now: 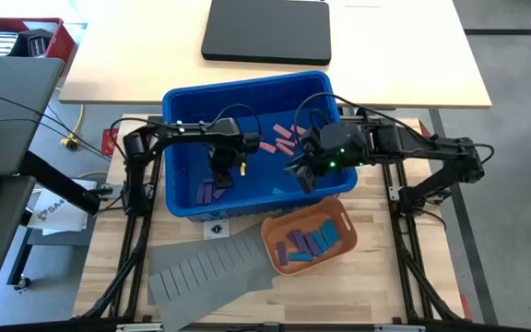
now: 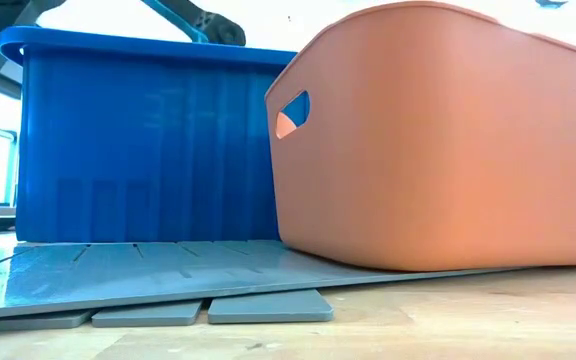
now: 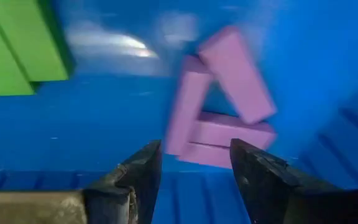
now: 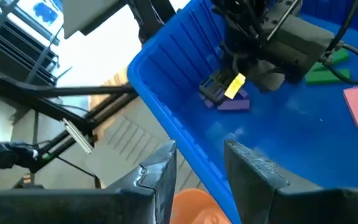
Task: Sort blocks
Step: Put the purple block into the orange bin
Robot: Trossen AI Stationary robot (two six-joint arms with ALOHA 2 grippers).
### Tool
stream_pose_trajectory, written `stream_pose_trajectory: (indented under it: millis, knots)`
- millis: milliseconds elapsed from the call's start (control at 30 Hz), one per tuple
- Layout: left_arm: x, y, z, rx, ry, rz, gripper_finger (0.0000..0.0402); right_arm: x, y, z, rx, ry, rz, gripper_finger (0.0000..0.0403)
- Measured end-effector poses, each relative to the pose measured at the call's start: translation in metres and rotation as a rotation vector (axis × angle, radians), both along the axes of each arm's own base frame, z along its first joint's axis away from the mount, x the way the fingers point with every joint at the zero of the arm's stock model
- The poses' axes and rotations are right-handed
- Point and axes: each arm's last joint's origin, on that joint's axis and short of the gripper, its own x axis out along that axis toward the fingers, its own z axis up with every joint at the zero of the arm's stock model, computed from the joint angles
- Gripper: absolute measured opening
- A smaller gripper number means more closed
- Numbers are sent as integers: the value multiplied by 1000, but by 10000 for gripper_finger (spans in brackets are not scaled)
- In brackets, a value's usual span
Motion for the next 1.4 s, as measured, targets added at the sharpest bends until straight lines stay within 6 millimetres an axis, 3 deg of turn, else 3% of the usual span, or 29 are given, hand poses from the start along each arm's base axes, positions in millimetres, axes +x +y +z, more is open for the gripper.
stream_pose_trajectory:
  millis: [200,467,567,733,800,967,1167,1400]
  knots:
    - [-2,1,-29,30,66,-7,184,-3,0,-4,-2,45,3,128]
    - [-5,-1,-51,19,32,3,174,-3,0,-4,-5,52,9,128]
    - [-4,-1,-52,25,14,-2,142,-3,0,-4,-5,51,8,128]
    - [-2,2,-49,33,-7,-8,48,-3,0,-4,34,48,-20,128]
    - [-1,5,-42,42,-32,-8,44,-3,0,-4,46,48,-28,128]
    - [0,11,0,109,-172,32,44,-3,0,-4,83,44,-57,128]
    - [-15,8,81,218,-457,153,44,-6,7,11,17,-81,-132,128]
    - [-43,-14,179,110,-1077,314,44,-11,4,26,-31,-153,-190,128]
